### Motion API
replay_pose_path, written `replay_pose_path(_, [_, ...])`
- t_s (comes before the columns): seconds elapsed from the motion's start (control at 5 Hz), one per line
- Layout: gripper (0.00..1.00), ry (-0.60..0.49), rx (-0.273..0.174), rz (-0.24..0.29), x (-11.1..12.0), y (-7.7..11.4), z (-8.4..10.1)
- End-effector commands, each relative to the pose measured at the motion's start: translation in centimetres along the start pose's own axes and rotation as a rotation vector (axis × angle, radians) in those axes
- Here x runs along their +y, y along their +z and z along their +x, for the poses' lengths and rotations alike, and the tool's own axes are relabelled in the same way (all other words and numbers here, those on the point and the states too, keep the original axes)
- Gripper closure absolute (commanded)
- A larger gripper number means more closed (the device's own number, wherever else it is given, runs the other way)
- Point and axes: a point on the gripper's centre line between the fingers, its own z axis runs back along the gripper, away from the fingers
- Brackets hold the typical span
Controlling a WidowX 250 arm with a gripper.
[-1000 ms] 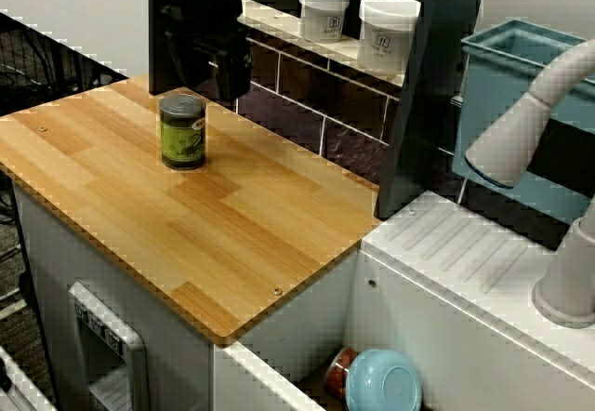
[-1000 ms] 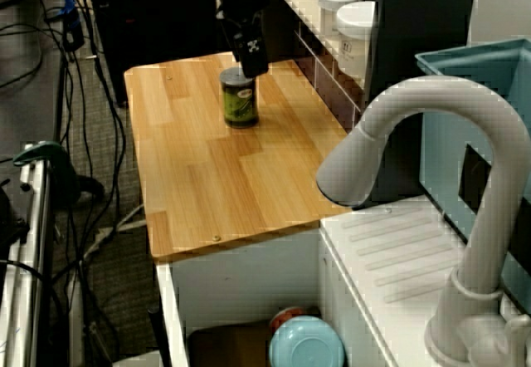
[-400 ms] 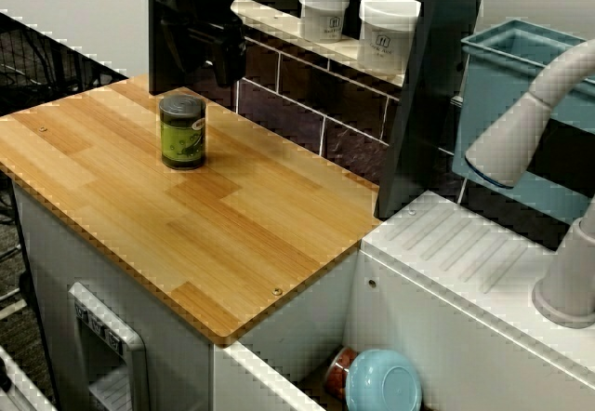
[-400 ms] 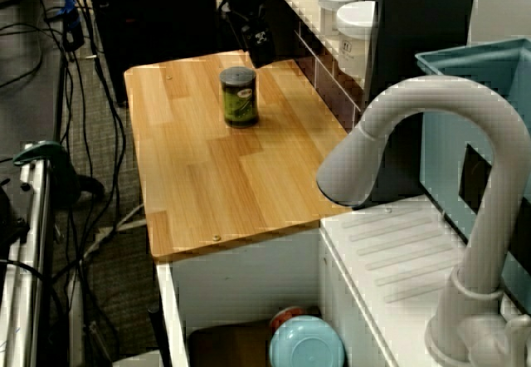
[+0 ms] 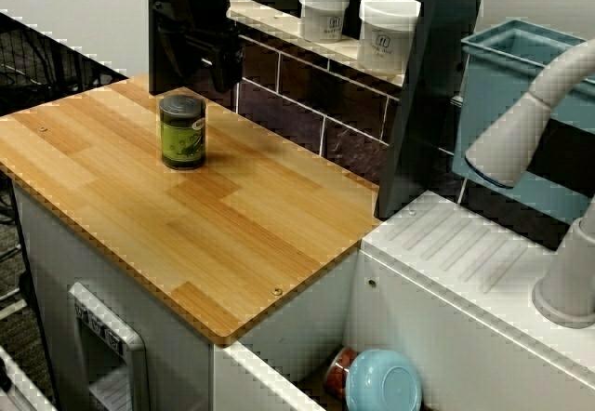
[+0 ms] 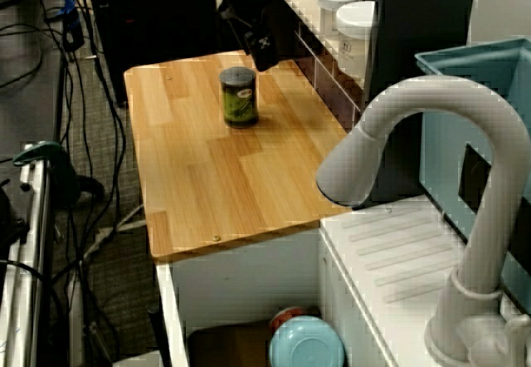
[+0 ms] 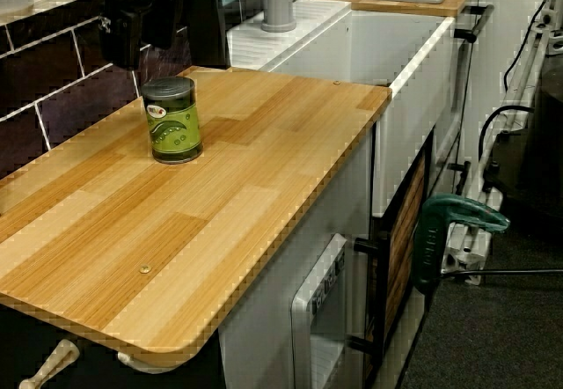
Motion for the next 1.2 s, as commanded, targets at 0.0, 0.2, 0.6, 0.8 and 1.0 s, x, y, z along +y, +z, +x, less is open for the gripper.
replay_pose_path(0.0, [0.0,0.0,-0.028,0.022,1.1,0.3,-0.1])
replay_pose_path(0.2, [0.0,0.009,-0.024,0.033,1.4,-0.1,0.1])
replay_pose_path(0.6, [0.0,0.018,-0.005,0.038,1.4,-0.5,-0.2])
replay_pose_path(0.8, [0.0,0.021,0.004,0.039,1.1,-0.8,-0.6])
replay_pose_path(1.0, [0.0,0.019,0.024,0.037,0.9,-1.1,-0.7])
